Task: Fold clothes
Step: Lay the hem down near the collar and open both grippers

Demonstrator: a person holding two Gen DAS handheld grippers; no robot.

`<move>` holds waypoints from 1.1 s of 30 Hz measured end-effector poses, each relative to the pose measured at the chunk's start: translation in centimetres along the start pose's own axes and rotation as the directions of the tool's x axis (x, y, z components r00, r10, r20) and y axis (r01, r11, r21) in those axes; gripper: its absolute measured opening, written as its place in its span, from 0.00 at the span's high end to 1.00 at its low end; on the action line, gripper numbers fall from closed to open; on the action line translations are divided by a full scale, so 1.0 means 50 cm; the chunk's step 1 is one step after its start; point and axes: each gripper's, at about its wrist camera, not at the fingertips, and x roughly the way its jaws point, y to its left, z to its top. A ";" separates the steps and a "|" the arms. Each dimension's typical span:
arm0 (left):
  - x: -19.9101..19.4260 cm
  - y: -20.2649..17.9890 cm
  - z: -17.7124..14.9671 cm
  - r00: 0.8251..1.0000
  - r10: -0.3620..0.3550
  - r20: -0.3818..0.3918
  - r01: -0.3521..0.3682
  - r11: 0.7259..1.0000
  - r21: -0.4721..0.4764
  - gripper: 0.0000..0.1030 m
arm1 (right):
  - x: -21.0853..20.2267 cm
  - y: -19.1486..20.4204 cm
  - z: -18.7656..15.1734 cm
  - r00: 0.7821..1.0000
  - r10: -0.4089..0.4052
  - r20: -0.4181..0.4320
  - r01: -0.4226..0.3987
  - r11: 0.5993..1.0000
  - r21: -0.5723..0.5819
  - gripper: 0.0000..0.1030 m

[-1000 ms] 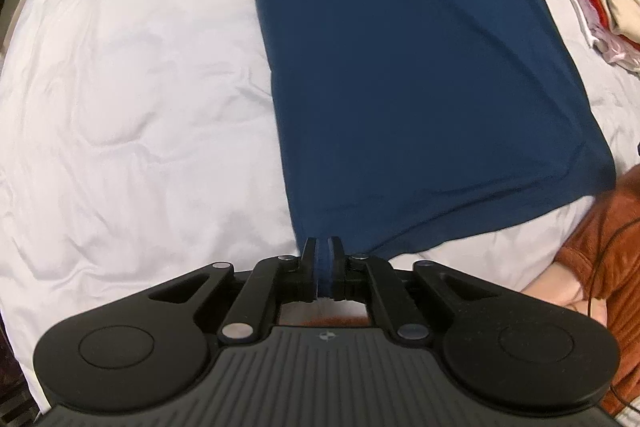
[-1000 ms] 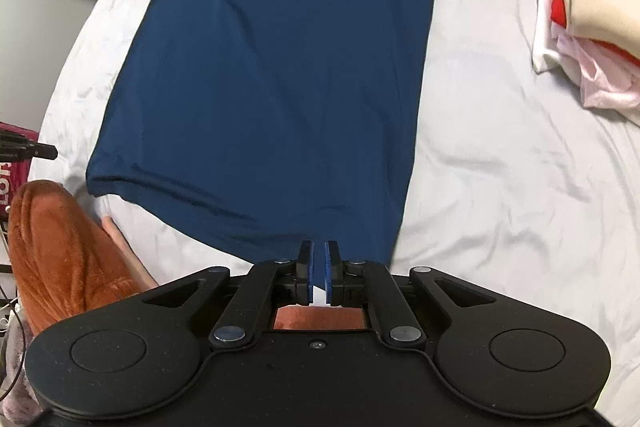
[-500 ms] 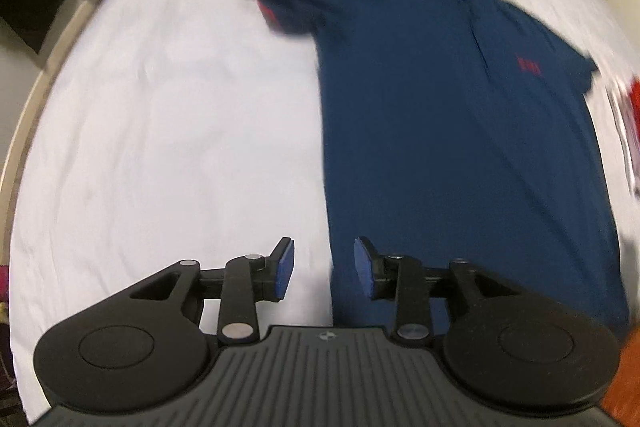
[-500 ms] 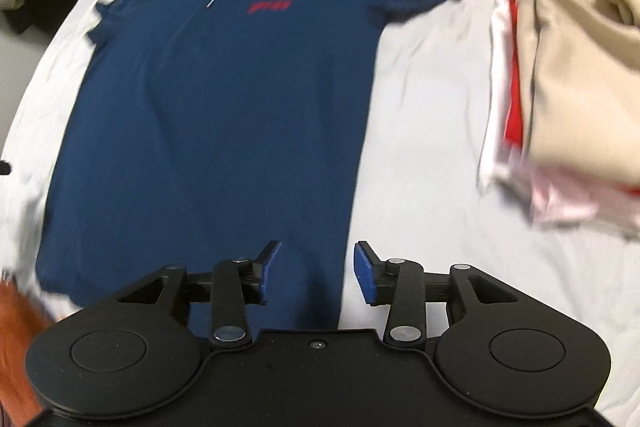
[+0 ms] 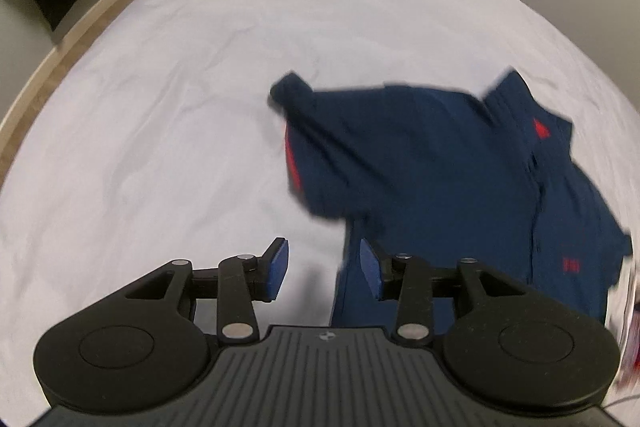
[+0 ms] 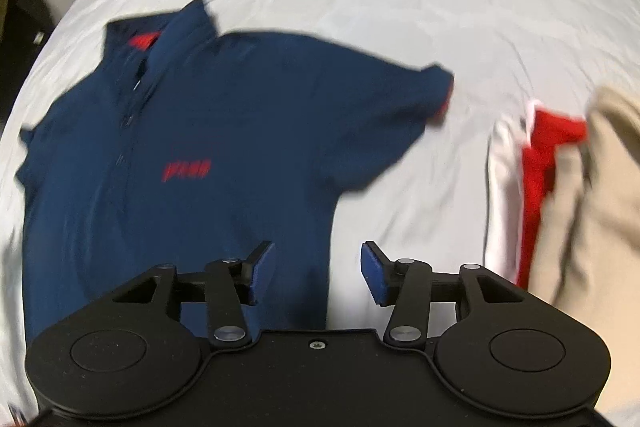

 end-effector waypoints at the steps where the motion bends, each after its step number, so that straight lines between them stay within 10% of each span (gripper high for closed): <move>1: 0.015 -0.001 0.018 1.000 -0.002 0.009 0.002 1.000 -0.016 0.63 | 0.010 -0.007 0.015 1.000 -0.006 0.005 0.006 1.000 0.007 0.54; 13: 0.154 0.060 0.115 0.993 0.072 0.090 -0.069 0.997 -0.037 0.60 | 0.101 -0.104 0.199 0.989 -0.139 0.040 0.135 0.986 0.099 0.54; 24: 0.240 0.089 0.106 0.996 0.002 0.092 0.015 0.983 -0.184 0.60 | 0.159 -0.193 0.205 0.996 -0.083 0.035 0.072 0.967 0.244 0.61; 28: 0.231 0.072 0.092 0.994 0.021 0.107 -0.005 0.988 -0.154 0.90 | 0.146 -0.189 0.205 0.994 -0.105 0.037 0.096 0.977 0.190 0.86; 33: 0.175 0.040 0.094 0.988 0.028 0.151 -0.015 0.996 -0.091 0.96 | 0.103 -0.157 0.207 0.990 -0.126 0.063 0.118 0.986 0.116 0.90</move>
